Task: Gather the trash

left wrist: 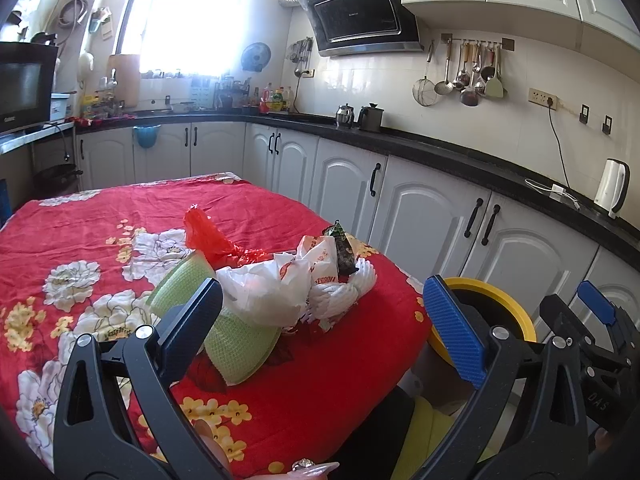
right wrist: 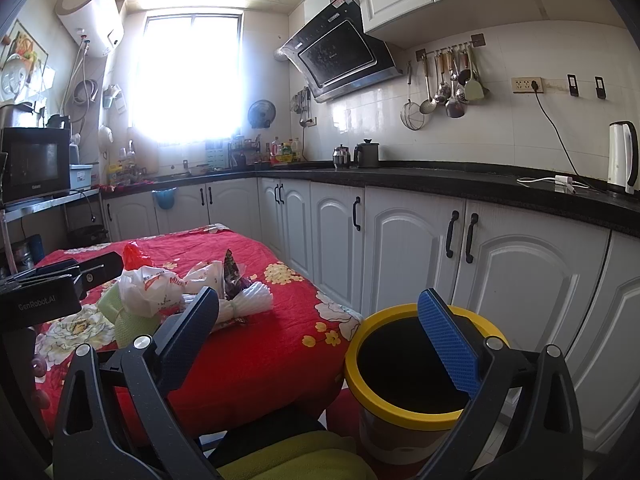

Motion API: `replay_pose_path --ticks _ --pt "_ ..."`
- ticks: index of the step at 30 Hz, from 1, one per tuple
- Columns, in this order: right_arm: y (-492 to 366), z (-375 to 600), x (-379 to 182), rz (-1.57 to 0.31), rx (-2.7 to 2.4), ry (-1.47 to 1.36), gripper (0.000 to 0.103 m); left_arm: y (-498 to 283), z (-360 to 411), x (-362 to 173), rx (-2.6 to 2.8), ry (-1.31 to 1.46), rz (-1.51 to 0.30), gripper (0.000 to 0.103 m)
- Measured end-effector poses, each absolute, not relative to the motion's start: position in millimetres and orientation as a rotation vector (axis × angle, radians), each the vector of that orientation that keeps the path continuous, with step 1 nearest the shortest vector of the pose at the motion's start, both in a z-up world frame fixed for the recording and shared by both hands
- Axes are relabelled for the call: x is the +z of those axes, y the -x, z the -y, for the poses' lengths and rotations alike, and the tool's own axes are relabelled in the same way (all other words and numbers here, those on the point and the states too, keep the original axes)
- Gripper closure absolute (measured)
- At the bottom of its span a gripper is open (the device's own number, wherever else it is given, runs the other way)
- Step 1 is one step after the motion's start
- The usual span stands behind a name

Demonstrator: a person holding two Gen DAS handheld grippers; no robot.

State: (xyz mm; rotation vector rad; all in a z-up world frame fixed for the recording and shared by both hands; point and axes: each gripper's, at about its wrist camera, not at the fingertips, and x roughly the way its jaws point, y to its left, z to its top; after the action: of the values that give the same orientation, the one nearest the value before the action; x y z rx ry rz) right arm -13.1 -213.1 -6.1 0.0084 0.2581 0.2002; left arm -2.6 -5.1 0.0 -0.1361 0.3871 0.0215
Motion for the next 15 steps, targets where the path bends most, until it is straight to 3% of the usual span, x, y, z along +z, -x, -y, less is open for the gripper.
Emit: replay_pose_path --ticks 15 --pt "6.2 209.8 -3.9 -0.275 0.244 0.007 0.006 -3.8 -11.6 -3.2 0.048 0.154 -0.404 0.011"
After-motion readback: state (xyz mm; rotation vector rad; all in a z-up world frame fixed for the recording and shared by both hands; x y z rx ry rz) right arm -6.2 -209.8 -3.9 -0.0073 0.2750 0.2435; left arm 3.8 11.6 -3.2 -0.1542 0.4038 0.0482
